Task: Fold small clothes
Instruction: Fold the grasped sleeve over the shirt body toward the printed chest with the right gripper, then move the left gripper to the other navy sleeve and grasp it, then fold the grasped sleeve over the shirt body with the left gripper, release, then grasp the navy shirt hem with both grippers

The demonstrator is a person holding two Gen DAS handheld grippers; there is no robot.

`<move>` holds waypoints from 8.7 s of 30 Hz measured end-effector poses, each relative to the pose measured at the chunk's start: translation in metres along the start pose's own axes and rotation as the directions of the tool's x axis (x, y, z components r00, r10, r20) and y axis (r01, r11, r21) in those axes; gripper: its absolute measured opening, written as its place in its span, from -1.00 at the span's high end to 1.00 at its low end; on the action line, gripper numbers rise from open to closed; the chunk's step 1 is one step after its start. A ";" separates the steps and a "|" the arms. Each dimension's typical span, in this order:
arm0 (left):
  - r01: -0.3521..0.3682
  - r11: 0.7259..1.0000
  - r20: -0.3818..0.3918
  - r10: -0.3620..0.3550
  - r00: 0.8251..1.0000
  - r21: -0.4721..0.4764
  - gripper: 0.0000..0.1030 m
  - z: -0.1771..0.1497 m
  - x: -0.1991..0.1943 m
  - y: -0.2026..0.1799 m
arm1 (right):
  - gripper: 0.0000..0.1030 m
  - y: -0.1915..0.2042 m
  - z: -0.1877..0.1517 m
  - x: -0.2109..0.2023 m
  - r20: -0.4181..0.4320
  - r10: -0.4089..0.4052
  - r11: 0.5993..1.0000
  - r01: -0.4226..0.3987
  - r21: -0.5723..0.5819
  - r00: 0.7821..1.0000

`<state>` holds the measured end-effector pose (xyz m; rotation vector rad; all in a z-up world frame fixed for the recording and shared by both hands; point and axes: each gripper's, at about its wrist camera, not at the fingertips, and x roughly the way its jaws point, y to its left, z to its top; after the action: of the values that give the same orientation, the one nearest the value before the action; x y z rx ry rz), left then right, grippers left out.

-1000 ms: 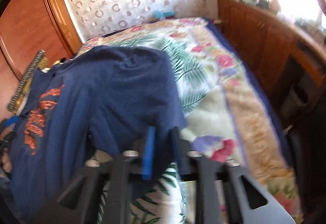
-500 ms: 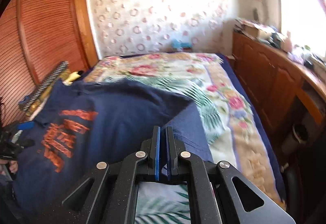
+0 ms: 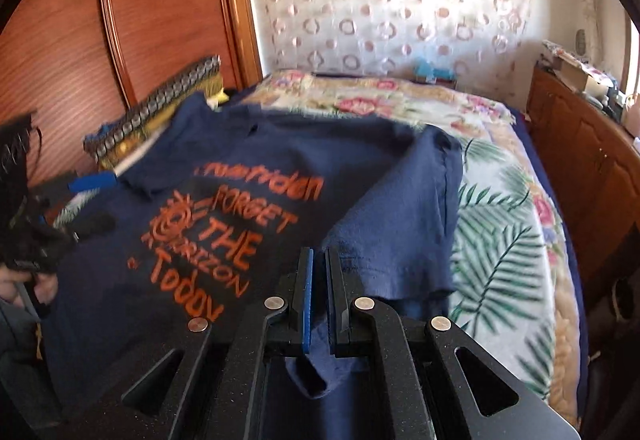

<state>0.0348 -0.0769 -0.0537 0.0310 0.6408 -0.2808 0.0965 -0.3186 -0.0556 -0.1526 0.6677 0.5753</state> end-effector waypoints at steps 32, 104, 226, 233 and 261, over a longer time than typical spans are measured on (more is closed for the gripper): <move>-0.005 1.000 0.002 0.005 1.000 -0.013 -0.64 -0.002 0.001 0.005 | 0.93 -0.044 0.023 0.015 -0.037 -0.055 0.992 0.059 0.110 0.998; -0.213 0.977 -0.253 0.209 0.945 0.013 0.33 0.125 0.124 0.182 | 0.27 -0.114 0.098 0.184 -0.147 -0.117 0.993 0.117 -0.008 0.982; -0.159 0.983 -0.189 0.140 0.972 -0.090 -0.58 -0.022 -0.021 0.171 | 0.03 -0.058 -0.032 0.019 -0.091 -0.095 0.994 0.099 0.045 0.991; -0.109 0.989 -0.242 0.082 0.967 -0.102 -0.34 -0.035 -0.013 0.168 | -0.16 -0.067 -0.038 0.019 -0.094 -0.091 0.994 0.096 0.048 0.991; 0.001 0.998 -0.336 -0.021 0.942 -0.057 0.03 -0.024 0.011 0.163 | 0.10 -0.067 -0.047 0.043 -0.175 -0.023 0.999 0.031 0.041 0.984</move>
<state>0.0726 0.0795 -0.0891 0.0218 0.9895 -0.2704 0.1360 -0.3697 -0.1223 -0.1724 0.8468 0.5246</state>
